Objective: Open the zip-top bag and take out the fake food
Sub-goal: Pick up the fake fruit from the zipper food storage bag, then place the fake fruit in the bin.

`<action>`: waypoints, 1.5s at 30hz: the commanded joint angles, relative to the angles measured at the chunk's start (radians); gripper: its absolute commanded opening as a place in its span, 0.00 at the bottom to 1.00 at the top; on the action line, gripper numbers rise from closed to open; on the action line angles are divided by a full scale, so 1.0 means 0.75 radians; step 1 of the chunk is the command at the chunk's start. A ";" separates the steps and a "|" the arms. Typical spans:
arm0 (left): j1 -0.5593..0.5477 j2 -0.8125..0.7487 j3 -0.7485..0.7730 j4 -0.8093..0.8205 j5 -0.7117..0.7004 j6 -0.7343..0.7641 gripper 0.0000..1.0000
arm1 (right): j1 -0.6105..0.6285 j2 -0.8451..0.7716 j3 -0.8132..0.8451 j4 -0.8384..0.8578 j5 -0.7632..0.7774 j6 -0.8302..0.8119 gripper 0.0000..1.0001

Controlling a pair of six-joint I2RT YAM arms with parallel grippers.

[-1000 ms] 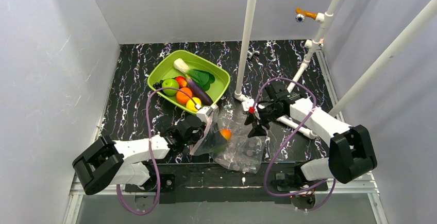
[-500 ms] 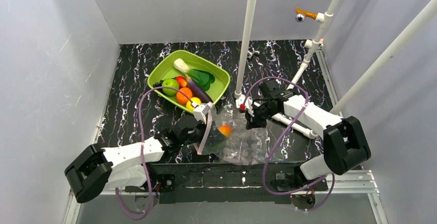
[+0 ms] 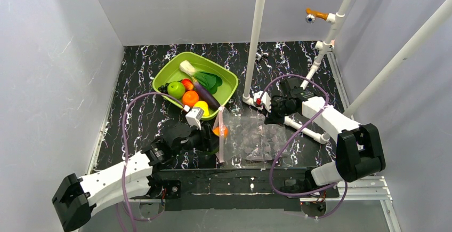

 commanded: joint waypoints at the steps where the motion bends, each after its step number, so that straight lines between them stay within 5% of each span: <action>1: 0.014 -0.099 0.001 -0.137 -0.089 0.063 0.00 | -0.011 -0.022 0.005 0.013 -0.007 -0.003 0.01; 24: 0.096 -0.218 0.148 -0.504 -0.232 0.211 0.00 | -0.041 -0.014 0.004 0.024 0.002 0.009 0.01; 34: 0.309 -0.212 0.205 -0.516 -0.179 0.246 0.00 | -0.093 0.002 0.009 0.057 0.064 0.061 0.01; 45: 0.472 -0.071 0.278 -0.442 -0.104 0.272 0.00 | -0.124 -0.008 0.001 0.075 0.074 0.077 0.16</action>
